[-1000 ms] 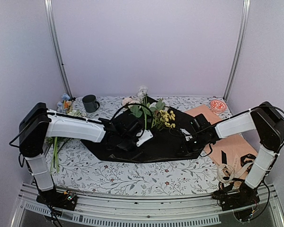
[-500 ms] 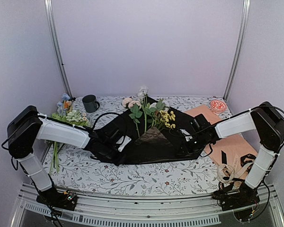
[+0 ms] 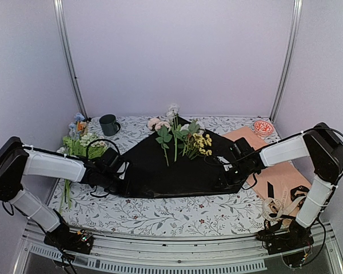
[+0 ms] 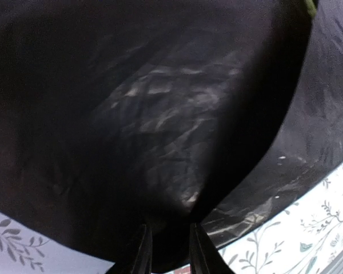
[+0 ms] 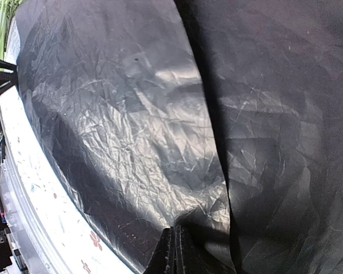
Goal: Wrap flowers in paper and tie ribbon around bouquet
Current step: Press the fold line of the 1/4-folded wrapping paper.
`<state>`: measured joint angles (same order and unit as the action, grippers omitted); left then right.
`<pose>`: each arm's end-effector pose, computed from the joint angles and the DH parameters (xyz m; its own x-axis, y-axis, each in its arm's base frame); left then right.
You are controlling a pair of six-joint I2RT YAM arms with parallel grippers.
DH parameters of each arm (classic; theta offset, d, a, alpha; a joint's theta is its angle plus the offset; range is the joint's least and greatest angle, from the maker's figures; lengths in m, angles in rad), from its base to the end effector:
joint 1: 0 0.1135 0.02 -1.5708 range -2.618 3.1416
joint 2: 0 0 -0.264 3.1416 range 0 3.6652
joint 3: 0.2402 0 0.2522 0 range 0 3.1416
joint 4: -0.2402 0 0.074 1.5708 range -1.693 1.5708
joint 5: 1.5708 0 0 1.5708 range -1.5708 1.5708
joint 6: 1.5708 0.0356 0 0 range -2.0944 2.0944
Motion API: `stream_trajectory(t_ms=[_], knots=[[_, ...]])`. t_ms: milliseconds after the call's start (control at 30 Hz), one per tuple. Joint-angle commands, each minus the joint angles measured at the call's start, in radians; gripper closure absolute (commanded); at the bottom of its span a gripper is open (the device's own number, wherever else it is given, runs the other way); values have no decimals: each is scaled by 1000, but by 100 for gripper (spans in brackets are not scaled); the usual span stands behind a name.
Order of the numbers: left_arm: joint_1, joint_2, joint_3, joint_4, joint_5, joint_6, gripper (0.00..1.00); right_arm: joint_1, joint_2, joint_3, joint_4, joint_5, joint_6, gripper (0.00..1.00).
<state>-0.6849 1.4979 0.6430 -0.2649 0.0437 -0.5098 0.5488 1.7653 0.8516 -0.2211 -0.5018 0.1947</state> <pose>0.1962 -0.1622 0.1327 -0.9240 0.1252 -0.3613 0.2244 0.9427 -0.2470 0.2578 0.1777 0.1198 -0.8807 -0.3397 -0.3300 -0.4691 0.7214 0.5095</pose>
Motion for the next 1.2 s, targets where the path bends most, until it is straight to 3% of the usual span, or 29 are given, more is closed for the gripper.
stream_trajectory(t_ms=[0,133,233,333,500,800,900,933,967,1000,1033,1167], knots=[[32,-22,-48,-230,-100,-100,79,-1,-13,-8,-82,66,-14,99],[-17,-63,100,-306,-295,-110,82,-1,-12,3,-84,66,-14,99],[-131,-18,251,-280,-336,-28,81,-1,-17,8,-86,72,-10,99],[-199,51,315,-188,-264,44,81,0,-20,11,-86,80,1,99],[-208,123,274,-31,-98,75,80,9,-17,24,-90,81,13,98],[-207,260,262,-85,-102,91,80,18,-39,56,-128,112,6,94],[-207,261,227,-95,-101,79,80,27,-132,78,-129,179,-35,80],[-207,258,216,-95,-100,77,80,33,-169,92,-130,220,-55,68],[-208,254,208,-91,-97,76,80,39,-212,108,-127,283,-89,48],[-208,251,199,-84,-91,76,80,45,-254,123,-119,331,-119,17],[-209,247,191,-76,-87,76,80,49,-300,136,-99,376,-143,1],[-209,245,178,-51,-84,75,80,54,-514,107,121,435,-286,1]])
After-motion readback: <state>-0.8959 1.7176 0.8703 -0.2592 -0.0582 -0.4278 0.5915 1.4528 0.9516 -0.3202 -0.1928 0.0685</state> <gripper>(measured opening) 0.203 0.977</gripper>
